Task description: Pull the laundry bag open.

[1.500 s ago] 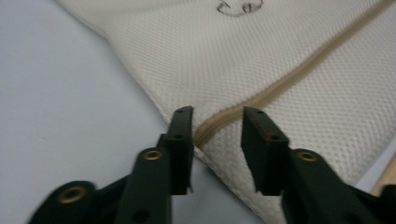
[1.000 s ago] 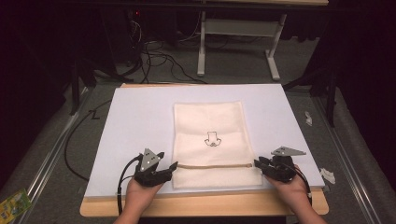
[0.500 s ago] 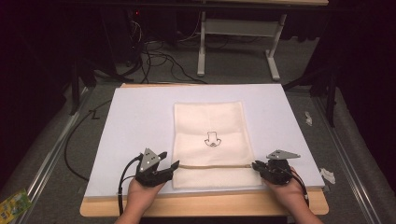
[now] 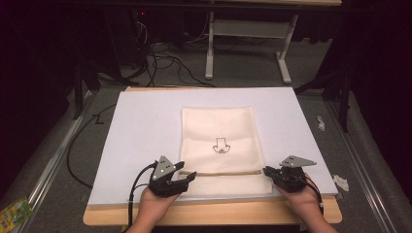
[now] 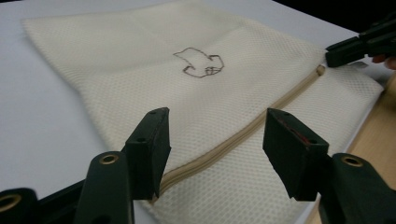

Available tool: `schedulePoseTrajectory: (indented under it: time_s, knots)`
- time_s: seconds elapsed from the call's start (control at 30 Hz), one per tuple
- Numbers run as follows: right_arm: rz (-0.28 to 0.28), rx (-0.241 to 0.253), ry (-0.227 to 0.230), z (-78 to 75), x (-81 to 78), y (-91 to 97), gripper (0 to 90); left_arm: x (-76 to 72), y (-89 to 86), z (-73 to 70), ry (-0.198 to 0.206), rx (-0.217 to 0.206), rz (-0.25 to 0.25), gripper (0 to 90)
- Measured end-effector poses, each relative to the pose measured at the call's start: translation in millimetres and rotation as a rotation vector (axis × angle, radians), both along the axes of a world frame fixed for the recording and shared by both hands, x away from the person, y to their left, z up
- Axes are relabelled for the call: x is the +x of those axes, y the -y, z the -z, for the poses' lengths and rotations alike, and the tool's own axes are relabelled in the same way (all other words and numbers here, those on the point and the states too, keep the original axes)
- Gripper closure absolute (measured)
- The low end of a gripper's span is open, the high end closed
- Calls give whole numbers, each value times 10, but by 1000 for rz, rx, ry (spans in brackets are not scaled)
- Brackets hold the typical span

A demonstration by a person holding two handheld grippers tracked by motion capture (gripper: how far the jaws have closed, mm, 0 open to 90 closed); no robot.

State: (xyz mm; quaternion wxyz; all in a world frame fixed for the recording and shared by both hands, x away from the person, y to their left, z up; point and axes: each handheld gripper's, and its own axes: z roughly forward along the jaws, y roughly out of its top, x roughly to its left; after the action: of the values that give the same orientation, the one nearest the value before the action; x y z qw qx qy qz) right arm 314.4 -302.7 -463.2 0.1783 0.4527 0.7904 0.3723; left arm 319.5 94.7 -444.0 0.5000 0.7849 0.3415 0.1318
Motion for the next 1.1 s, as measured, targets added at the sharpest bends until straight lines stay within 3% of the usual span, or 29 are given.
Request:
schedulePoseTrajectory:
  time_s: [0.27, 0.3, 0.33, 0.37, 0.47, 0.7, 1.1]
  knots:
    - [-1, 20, 45, -84, -26, 2, 853, 12, 389, 20, -19, 4, 74, 436]
    - [-5, 18, 57, -89, -23, 4, 853, 25, 503, 32, -20, 27, 88, 437]
    - [-4, 20, 59, -99, -28, 2, 853, 25, 503, 32, -20, 27, 88, 439]
    - [-5, 21, 62, -108, -32, 0, 853, 38, 613, 39, -17, 35, 104, 443]
    - [-4, 25, 65, -120, -39, -6, 853, 61, 725, 47, -19, 32, 116, 459]
    - [-19, 37, 85, -154, -46, 5, 853, 131, 1175, 126, -48, 13, 177, 511]
    - [-21, 50, 117, -199, -49, 2, 853, 200, 1533, 177, -63, -7, 193, 569]
